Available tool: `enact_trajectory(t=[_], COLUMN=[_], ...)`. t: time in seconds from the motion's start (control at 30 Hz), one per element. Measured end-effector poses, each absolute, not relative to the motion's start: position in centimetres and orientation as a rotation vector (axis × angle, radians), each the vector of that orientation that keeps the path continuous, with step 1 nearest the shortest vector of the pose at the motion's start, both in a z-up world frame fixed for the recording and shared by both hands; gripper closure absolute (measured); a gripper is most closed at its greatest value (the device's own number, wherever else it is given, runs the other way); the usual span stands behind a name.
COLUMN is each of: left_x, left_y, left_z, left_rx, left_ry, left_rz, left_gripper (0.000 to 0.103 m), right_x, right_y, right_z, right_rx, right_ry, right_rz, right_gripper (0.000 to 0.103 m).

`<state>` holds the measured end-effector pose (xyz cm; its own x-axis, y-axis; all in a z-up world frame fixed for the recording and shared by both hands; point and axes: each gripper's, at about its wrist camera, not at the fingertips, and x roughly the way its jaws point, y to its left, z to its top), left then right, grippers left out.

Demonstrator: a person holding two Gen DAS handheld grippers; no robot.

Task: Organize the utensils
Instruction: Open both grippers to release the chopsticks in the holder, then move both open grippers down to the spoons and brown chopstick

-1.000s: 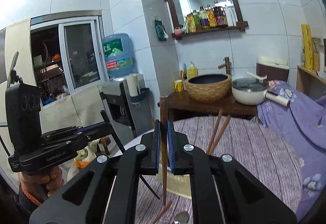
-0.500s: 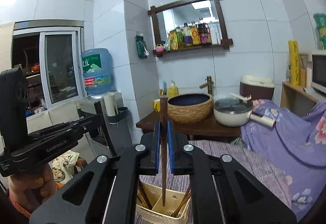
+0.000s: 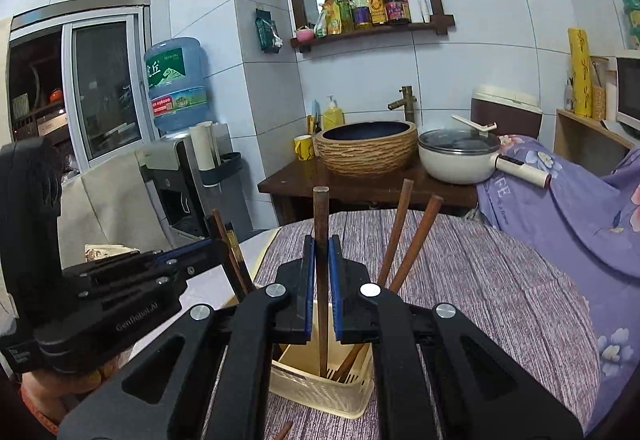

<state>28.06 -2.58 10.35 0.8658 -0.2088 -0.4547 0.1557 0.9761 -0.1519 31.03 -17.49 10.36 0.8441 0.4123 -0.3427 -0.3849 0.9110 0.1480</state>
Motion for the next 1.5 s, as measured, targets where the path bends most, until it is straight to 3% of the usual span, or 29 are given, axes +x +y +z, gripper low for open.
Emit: enact_trajectory(t=[0.27, 0.3, 0.33, 0.37, 0.4, 0.53, 0.6, 0.8, 1.07, 1.5], left_x=[28.1, 27.9, 27.7, 27.4, 27.1, 24.9, 23.7, 20.7, 18.9, 17.5], left_y=[-2.3, -2.2, -2.2, -2.1, -2.1, -1.5, -1.4, -0.7, -0.6, 0.3], left_z=[9.9, 10.0, 10.1, 10.2, 10.3, 10.5, 10.4, 8.6, 3.6, -2.3], left_rx=[-0.128, -0.128, -0.124, -0.121, -0.121, -0.105, -0.093, -0.106, -0.109, -0.125], left_ry=[0.485, 0.479, 0.471, 0.463, 0.457, 0.414, 0.395, 0.410, 0.527, 0.672], left_rz=[-0.207, -0.210, -0.208, -0.204, -0.204, -0.201, -0.193, -0.190, -0.186, -0.171], left_gripper=[0.094, 0.090, 0.087, 0.078, 0.067, 0.044, 0.027, 0.011, 0.006, 0.009], right_x=[30.9, 30.9, 30.8, 30.6, 30.5, 28.7, 27.6, 24.7, 22.2, 20.6], right_y=[-17.9, -18.0, -18.1, -18.4, -18.6, -19.3, -19.4, -19.1, -18.9, -19.4], right_z=[10.2, 10.2, 10.1, 10.1, 10.0, 9.8, 9.6, 8.0, 4.2, -2.3], right_rx=[0.072, 0.072, 0.076, 0.086, 0.095, 0.087, 0.076, 0.033, 0.002, -0.016], right_ry=[0.363, 0.363, 0.361, 0.356, 0.348, 0.302, 0.289, 0.310, 0.390, 0.535], right_rz=[0.396, 0.388, 0.384, 0.381, 0.379, 0.370, 0.374, 0.375, 0.382, 0.335], right_gripper=[0.094, 0.091, 0.079, 0.061, 0.054, 0.052, 0.048, 0.035, 0.019, 0.018])
